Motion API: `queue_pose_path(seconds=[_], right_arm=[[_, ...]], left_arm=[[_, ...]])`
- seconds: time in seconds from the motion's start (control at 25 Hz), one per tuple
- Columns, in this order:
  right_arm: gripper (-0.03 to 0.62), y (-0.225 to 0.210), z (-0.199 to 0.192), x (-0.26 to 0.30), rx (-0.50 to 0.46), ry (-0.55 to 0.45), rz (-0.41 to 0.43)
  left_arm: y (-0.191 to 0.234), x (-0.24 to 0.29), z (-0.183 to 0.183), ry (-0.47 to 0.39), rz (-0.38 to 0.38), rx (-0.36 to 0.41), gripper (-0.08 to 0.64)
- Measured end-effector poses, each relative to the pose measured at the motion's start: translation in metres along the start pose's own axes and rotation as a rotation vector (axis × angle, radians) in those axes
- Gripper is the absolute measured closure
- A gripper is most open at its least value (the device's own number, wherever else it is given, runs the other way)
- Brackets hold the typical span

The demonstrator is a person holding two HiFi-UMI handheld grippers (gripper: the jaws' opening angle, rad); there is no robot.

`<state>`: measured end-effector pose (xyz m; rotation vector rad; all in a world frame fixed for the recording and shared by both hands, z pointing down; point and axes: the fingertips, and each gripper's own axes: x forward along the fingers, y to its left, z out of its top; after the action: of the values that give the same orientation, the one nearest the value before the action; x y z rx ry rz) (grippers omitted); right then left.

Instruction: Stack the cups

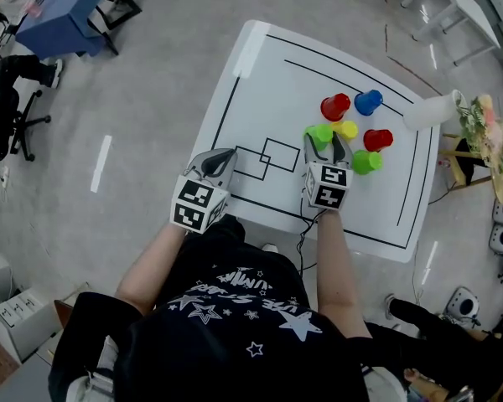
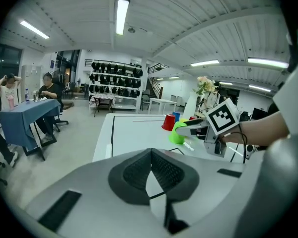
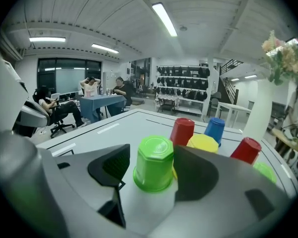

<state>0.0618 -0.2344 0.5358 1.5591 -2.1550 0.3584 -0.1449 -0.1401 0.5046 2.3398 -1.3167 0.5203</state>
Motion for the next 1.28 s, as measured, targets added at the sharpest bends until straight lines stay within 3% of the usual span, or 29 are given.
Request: queue_pose_path(seconds=[0.08, 0.64, 0.92, 1.04, 1.28], right_arm=[[0.362, -0.001, 0.0, 0.0, -0.002, 0.002, -0.019], [0.367, 0.045, -0.017, -0.048, 0.015, -0.017, 0.057], [0.364, 0.069, -0.027, -0.06, 0.025, -0.02, 0.079], [0.332, 0.072, -0.028, -0.062, 0.03, -0.033, 0.081], [0.308, 0.068, -0.011, -0.083, 0.103, -0.121, 0.06]], left_arm=[[0.003, 0.0, 0.0, 0.001, -0.001, 0.002, 0.548], [0.0, -0.006, -0.004, -0.01, -0.041, 0.017, 0.548], [0.0, -0.002, -0.004, -0.019, -0.078, 0.031, 0.548], [0.001, 0.003, -0.005, -0.016, -0.101, 0.039, 0.548], [-0.001, 0.011, -0.004, -0.013, -0.142, 0.062, 0.548]])
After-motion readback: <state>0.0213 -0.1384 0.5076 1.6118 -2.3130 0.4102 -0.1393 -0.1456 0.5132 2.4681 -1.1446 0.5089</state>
